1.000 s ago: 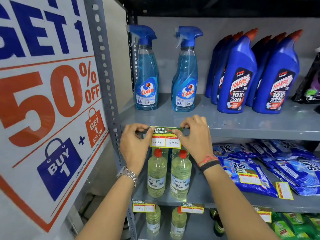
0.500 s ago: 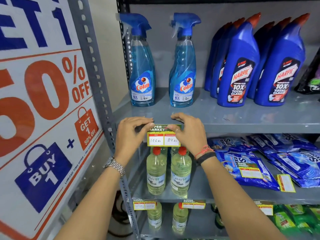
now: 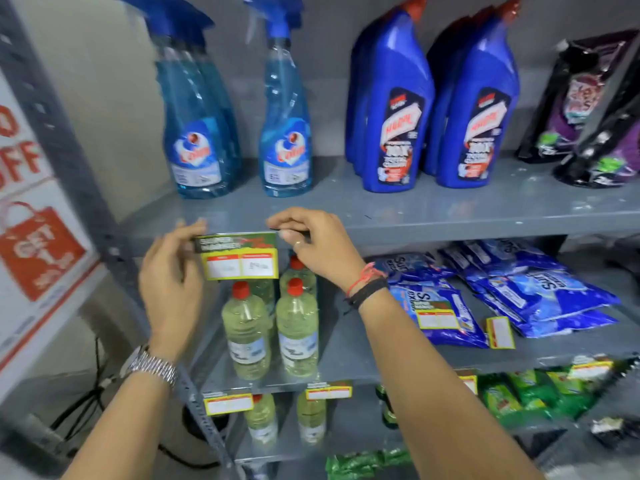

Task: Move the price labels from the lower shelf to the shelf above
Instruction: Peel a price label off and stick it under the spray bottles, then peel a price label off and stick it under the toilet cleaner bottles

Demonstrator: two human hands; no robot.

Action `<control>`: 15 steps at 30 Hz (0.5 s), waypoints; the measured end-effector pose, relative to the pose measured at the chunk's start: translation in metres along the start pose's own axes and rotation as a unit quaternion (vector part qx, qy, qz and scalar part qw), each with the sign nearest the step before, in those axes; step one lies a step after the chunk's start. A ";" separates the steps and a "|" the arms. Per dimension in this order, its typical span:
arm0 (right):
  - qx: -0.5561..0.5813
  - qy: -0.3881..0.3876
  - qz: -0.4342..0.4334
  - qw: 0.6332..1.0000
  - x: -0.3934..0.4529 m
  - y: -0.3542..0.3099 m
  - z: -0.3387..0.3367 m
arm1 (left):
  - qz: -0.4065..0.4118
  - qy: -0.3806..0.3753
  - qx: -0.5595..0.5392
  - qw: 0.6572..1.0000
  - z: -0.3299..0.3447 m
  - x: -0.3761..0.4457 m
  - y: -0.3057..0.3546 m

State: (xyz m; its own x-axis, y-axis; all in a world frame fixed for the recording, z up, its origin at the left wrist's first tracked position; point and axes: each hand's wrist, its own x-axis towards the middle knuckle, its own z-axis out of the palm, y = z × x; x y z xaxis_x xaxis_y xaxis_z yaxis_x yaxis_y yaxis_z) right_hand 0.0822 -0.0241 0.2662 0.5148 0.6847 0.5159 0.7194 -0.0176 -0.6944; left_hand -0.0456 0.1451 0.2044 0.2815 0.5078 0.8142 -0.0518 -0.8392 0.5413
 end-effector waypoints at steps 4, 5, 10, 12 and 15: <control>0.019 0.148 -0.057 0.987 -0.061 0.043 -0.037 | -0.030 0.161 -0.050 0.985 0.046 -0.083 0.036; 0.009 0.170 -0.048 0.984 -0.079 0.064 -0.049 | -0.037 0.154 -0.068 0.985 0.064 -0.105 0.049; -0.005 0.173 0.133 0.976 -0.149 0.204 -0.132 | -0.218 -0.012 -0.147 0.965 0.187 -0.192 0.086; -0.016 0.176 0.201 0.964 -0.169 0.256 -0.165 | -0.317 -0.099 -0.165 0.929 0.235 -0.209 0.088; -0.021 0.161 0.277 0.947 -0.185 0.314 -0.196 | -0.350 -0.224 -0.137 0.899 0.278 -0.222 0.094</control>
State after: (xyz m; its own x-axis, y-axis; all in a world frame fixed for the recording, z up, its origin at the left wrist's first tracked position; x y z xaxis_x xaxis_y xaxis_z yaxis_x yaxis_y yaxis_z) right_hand 0.3042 -0.2995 0.0516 0.9293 0.3047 0.2087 0.3116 -0.3432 -0.8861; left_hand 0.1539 -0.1005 0.0165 0.6910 0.7126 0.1213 0.0714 -0.2342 0.9696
